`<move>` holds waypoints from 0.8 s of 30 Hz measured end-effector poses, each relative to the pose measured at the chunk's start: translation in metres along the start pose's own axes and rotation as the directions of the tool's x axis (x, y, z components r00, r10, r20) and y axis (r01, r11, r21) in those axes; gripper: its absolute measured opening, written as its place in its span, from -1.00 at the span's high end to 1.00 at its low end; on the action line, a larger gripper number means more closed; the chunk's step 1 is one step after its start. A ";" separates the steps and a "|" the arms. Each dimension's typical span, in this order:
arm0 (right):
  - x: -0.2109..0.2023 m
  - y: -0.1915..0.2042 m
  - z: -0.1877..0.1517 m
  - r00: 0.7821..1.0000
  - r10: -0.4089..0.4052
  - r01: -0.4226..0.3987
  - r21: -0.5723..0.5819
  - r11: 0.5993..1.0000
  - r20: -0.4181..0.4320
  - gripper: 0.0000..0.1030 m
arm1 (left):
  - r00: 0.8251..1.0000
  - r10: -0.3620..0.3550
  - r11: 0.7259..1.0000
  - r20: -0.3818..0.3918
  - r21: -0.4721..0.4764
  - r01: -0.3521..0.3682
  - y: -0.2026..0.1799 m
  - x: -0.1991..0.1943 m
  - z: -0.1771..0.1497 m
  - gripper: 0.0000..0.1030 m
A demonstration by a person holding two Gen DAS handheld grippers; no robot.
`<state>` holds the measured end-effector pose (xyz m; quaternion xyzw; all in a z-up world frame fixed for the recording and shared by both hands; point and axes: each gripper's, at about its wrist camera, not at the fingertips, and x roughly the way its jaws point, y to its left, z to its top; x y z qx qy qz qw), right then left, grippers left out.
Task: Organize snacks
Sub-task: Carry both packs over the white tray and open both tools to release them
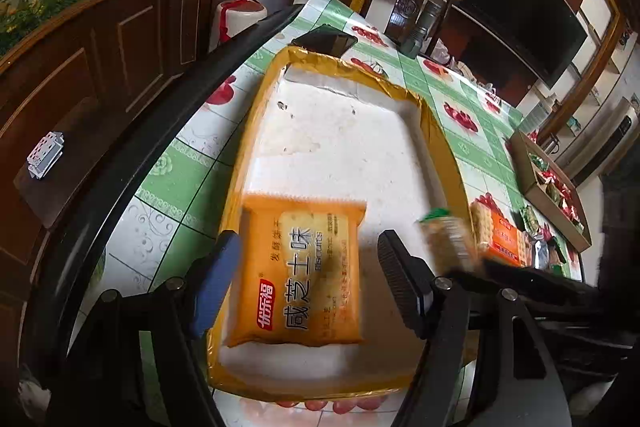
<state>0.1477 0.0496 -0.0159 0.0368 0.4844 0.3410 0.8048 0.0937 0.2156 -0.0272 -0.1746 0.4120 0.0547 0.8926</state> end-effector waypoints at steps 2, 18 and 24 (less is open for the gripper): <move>0.012 0.002 0.000 1.000 -0.008 0.008 0.010 1.000 -0.011 0.07 | 1.000 -0.001 1.000 0.001 -0.005 0.001 0.000 0.000 0.001 -0.39; -0.050 0.039 -0.088 0.994 0.022 -0.045 -0.227 0.973 -0.107 -0.31 | 0.983 -0.136 0.990 0.124 -0.027 0.141 0.007 -0.081 -0.026 -0.44; -0.041 0.054 -0.138 0.983 0.000 -0.059 -0.312 0.948 -0.185 -0.30 | 0.986 -0.142 0.989 0.083 -0.040 0.146 -0.001 -0.072 -0.038 -0.44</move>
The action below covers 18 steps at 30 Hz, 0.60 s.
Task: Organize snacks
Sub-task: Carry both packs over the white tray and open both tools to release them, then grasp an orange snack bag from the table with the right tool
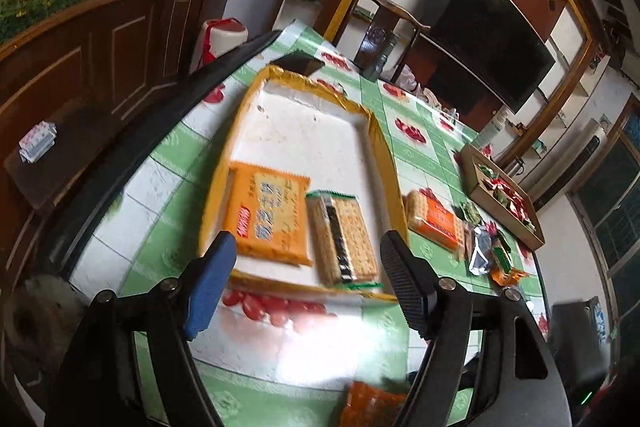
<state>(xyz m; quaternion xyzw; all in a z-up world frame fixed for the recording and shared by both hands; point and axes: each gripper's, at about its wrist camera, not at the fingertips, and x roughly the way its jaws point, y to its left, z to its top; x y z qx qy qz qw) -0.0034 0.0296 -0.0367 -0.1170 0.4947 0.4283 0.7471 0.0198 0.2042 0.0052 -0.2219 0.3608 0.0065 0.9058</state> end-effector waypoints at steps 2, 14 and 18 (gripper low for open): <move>0.007 0.010 -0.007 1.000 -0.014 0.014 -0.025 1.000 -0.009 -0.30 | 1.000 -0.007 1.000 -0.002 0.006 0.007 -0.008 -0.001 -0.003 -0.44; -0.001 -0.009 -0.024 0.985 -0.164 0.163 0.021 0.986 0.044 0.02 | 0.999 -0.031 0.995 -0.041 0.093 0.034 -0.046 -0.003 -0.019 -0.44; -0.027 -0.043 -0.043 0.981 -0.181 0.172 0.130 0.977 0.062 0.02 | 0.994 -0.078 0.985 -0.076 0.151 0.089 -0.069 0.004 -0.026 -0.44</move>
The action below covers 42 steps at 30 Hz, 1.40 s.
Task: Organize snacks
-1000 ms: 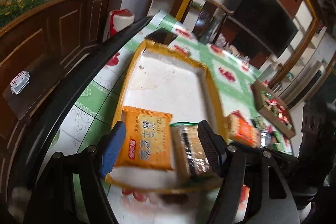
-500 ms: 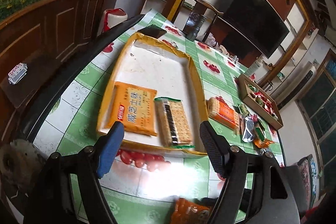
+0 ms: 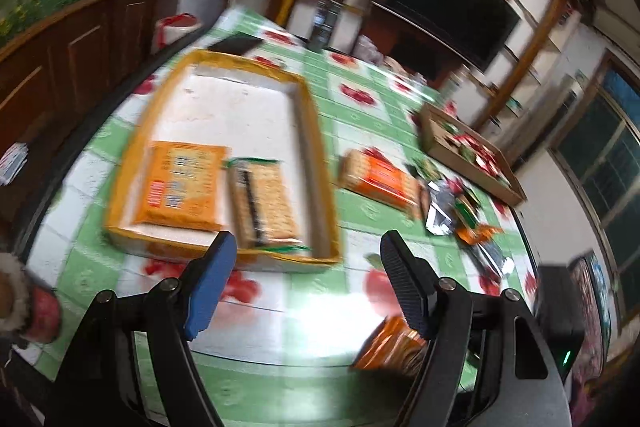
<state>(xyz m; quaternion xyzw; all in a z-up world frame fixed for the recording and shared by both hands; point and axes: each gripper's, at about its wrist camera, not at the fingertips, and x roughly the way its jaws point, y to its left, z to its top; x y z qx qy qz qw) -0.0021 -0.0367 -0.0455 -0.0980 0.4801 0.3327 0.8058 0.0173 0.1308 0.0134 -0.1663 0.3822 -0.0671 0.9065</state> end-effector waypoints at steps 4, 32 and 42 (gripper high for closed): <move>-0.030 -0.047 -0.020 0.999 -0.020 0.013 0.126 0.992 0.049 0.01 | 0.997 -0.051 0.995 -0.056 0.084 0.055 -0.032 0.021 -0.009 -0.44; -0.127 -0.208 -0.120 0.942 -0.134 -0.077 0.585 0.807 0.309 -0.01 | 0.913 -0.114 0.821 -0.391 0.480 0.308 -0.230 0.085 -0.119 -0.45; -0.122 -0.204 -0.123 0.942 -0.126 -0.089 0.596 0.798 0.310 -0.01 | 0.915 -0.115 0.812 -0.388 0.493 0.311 -0.231 0.084 -0.122 -0.05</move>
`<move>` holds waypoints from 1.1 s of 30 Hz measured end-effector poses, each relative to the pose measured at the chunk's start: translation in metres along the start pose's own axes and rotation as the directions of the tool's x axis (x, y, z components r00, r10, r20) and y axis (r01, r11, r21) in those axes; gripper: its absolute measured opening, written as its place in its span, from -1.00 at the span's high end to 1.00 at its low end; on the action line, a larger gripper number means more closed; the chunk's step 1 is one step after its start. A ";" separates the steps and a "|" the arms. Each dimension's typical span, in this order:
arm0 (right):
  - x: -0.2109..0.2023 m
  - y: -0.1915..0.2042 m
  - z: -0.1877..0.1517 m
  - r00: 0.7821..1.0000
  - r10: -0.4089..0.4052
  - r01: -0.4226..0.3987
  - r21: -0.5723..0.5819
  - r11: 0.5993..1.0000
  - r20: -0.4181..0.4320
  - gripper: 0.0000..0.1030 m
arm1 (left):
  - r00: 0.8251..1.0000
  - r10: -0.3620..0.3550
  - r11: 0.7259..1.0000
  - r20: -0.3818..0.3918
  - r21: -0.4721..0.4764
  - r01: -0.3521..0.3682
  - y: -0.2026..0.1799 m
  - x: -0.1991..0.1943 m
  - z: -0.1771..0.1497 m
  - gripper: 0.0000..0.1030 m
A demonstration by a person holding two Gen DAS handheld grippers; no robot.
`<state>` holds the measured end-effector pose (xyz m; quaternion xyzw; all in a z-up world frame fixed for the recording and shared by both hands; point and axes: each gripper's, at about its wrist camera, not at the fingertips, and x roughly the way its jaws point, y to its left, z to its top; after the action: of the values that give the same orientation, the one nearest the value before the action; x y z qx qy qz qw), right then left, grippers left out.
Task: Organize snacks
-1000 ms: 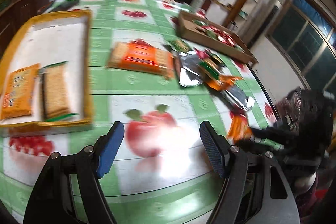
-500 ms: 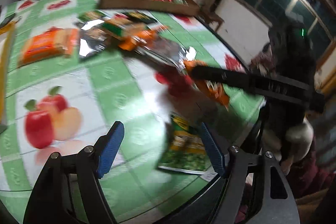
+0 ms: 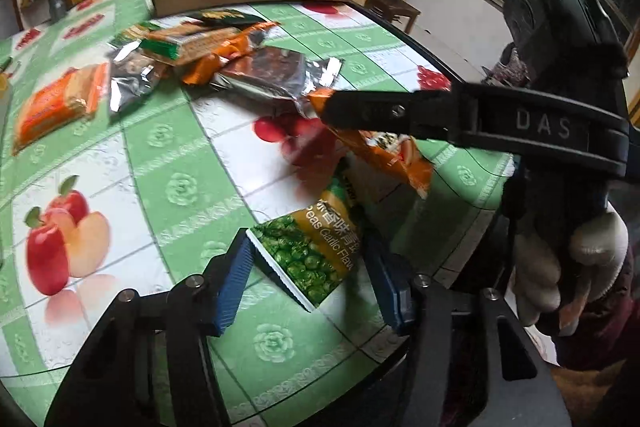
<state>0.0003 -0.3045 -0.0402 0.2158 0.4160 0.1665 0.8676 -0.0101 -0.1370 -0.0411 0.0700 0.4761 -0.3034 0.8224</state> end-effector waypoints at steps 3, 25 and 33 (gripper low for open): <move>-0.004 -0.001 0.000 1.000 0.005 -0.005 0.009 1.000 0.013 -0.01 | 1.000 -0.013 1.000 0.018 0.009 0.013 0.001 -0.008 0.000 -0.06; -0.011 -0.016 -0.005 0.998 0.052 -0.054 0.063 0.997 0.031 -0.02 | 0.999 0.030 0.997 0.032 0.071 -0.032 0.004 0.012 0.011 0.39; -0.004 0.005 -0.010 0.999 0.047 -0.047 0.020 0.999 0.003 0.00 | 0.992 -0.038 0.991 0.119 -0.125 0.053 0.050 -0.023 -0.002 0.53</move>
<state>-0.0108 -0.2994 -0.0405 0.2346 0.4115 0.1824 0.8616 0.0085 -0.0858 -0.0315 -0.0115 0.4474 -0.2944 0.8444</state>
